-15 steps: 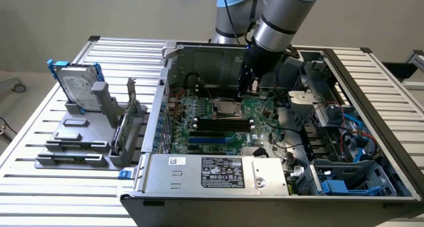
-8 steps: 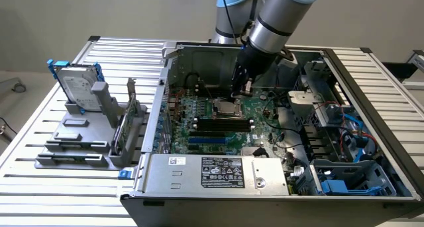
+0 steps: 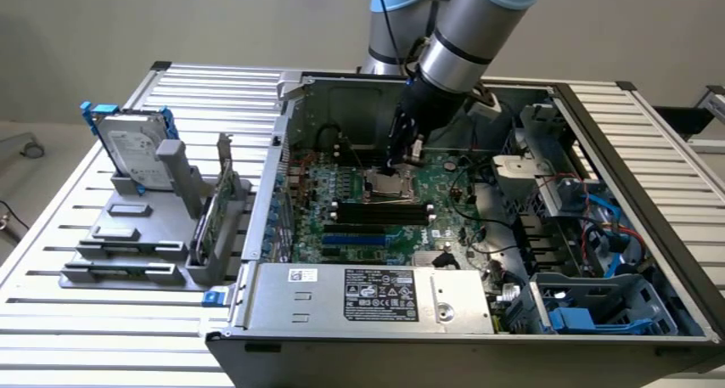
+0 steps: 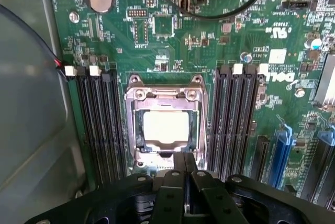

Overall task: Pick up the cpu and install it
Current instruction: 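Close the cpu cover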

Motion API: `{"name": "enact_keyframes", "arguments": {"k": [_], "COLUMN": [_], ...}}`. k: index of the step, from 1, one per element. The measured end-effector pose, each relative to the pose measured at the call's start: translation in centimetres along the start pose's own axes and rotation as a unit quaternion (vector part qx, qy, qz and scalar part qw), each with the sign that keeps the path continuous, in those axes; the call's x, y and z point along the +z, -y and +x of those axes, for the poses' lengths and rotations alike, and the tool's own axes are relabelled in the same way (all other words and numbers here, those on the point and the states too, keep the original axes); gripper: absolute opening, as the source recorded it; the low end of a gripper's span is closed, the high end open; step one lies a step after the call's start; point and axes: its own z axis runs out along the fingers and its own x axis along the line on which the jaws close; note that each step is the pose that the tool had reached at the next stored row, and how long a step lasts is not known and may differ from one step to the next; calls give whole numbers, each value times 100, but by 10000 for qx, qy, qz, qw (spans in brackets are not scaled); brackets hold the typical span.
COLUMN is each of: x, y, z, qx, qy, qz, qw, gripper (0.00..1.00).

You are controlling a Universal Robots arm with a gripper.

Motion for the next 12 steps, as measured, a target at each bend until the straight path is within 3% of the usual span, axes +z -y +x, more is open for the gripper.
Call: {"name": "enact_keyframes", "arguments": {"k": [3, 4, 8, 12], "x": [26, 32, 51, 75], "y": [57, 74, 115, 163], "z": [-2, -2, -3, -4], "qx": [-9, -17, -66, -85], "qy": [-24, -50, -207, -266], "qz": [14, 15, 17, 18], "qw": [10000, 10000, 9998, 9996], "gripper": [11, 11, 11, 11]}}
